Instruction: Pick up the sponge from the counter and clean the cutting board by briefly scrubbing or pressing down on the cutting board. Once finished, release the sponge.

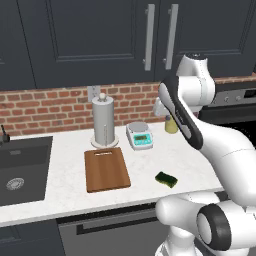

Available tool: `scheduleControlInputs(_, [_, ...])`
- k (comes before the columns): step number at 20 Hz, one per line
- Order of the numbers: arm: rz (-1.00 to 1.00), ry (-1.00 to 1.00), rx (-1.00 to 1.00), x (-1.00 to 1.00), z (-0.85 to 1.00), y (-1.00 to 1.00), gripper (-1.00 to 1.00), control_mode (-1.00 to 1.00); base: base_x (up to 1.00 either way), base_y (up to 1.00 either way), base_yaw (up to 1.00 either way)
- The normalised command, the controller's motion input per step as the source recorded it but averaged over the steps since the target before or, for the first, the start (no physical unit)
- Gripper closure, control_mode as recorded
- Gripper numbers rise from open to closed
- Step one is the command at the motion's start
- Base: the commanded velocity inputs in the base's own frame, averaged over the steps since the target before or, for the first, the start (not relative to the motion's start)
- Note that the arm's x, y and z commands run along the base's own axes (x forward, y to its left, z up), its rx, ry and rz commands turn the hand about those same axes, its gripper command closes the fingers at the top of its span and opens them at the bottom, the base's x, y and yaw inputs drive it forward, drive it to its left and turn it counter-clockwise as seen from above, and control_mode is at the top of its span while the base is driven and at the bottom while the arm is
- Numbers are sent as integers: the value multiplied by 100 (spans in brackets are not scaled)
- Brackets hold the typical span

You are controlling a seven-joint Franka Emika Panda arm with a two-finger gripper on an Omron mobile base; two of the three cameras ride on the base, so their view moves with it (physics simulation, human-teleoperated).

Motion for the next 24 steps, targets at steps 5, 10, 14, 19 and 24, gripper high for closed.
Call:
scheduleControlInputs(5, [0,0,-1,-4,-2,0,-100,-100,0,0,0])
scheduleControlInputs(10, [26,10,0,0,-46,25,-100,-100,0,0,0])
scheduleControlInputs(14, [51,20,0,0,-64,19,-100,-100,0,0,0])
scheduleControlInputs(19, [28,17,0,0,-46,1,-100,-100,0,0,0])
scheduleControlInputs(24, [1,4,0,0,-1,0,-100,-100,0,0,0])
